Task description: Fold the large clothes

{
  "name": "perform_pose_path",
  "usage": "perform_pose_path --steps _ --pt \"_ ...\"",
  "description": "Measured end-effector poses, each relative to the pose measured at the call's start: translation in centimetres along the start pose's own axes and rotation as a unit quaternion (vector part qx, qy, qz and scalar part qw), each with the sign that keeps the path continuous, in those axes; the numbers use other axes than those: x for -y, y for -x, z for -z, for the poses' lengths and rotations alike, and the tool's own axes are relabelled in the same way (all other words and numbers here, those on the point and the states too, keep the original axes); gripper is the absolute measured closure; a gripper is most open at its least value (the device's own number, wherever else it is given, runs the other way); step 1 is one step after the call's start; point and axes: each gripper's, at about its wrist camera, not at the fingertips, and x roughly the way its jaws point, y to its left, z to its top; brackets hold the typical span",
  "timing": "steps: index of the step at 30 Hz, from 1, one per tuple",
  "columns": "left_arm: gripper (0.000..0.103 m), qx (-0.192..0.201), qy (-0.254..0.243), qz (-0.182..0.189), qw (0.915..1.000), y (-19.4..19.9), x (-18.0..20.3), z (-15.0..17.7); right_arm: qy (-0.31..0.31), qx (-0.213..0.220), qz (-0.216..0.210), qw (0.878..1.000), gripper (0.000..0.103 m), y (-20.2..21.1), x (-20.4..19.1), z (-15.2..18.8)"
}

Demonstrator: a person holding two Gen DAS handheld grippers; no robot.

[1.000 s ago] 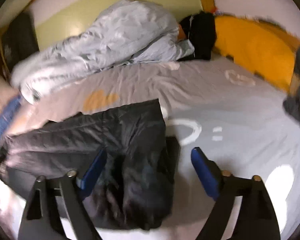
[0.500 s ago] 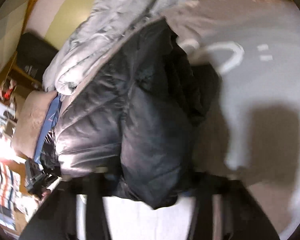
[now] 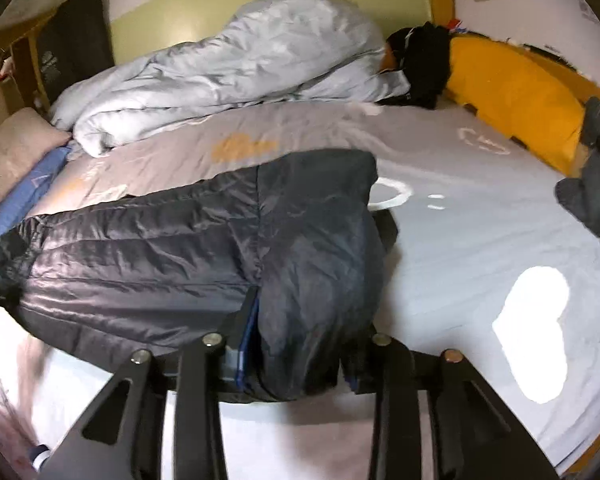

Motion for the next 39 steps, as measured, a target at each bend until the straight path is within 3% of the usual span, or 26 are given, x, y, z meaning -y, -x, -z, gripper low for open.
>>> perform_pose_path --steps 2,3,6,8,13,18,19,20,22,23,26,31,39 --pt "0.021 0.045 -0.021 -0.027 0.9984 1.5 0.5 -0.1 -0.013 0.013 0.013 1.000 0.050 0.6 0.5 -0.2" --pt "0.019 0.064 -0.028 -0.034 0.9970 2.3 0.7 -0.1 -0.016 0.032 0.031 0.999 0.048 1.2 0.8 -0.3" --pt "0.015 0.093 -0.037 -0.006 0.9950 3.6 1.0 -0.4 -0.011 0.079 0.058 0.995 0.034 3.0 1.2 -0.6" --pt "0.015 0.103 -0.042 0.009 0.9937 3.8 0.9 -0.4 -0.013 0.093 0.037 0.995 0.025 3.6 1.3 -0.7" --pt "0.002 0.122 -0.056 0.034 0.9903 4.4 2.3 0.2 -0.002 0.102 -0.020 0.995 0.015 4.3 0.4 -0.7" --pt "0.000 0.121 -0.050 0.041 0.9905 4.0 3.2 0.6 0.009 0.095 -0.051 0.994 0.015 4.4 -2.3 -0.3" --pt "0.000 0.120 -0.052 0.041 0.9906 3.7 3.4 0.6 0.007 0.088 -0.066 0.994 0.021 4.5 -3.3 0.1" --pt "0.000 0.120 -0.055 0.040 0.9905 3.5 3.6 0.6 0.012 0.077 -0.084 0.993 0.043 4.5 -4.0 0.3" --pt "0.000 0.121 -0.061 0.038 0.9901 3.2 3.9 0.7 0.035 0.036 -0.130 0.990 0.066 4.3 -6.3 0.4" --pt "0.000 0.121 -0.063 0.036 0.9899 3.2 4.0 0.8 0.044 0.027 -0.141 0.989 0.071 4.2 -7.2 0.5" --pt "0.000 0.124 -0.057 0.038 0.9899 3.5 3.8 1.1 0.070 -0.011 -0.155 0.985 0.082 3.4 -10.5 1.1" --pt "0.000 0.126 -0.044 0.050 0.9898 4.0 3.3 1.1 0.058 -0.077 -0.165 0.982 0.087 0.3 -14.0 2.0" --pt "0.000 0.129 -0.051 0.014 0.9903 2.9 3.5 1.2 0.061 -0.167 -0.120 0.977 0.094 -8.2 -16.8 4.9"
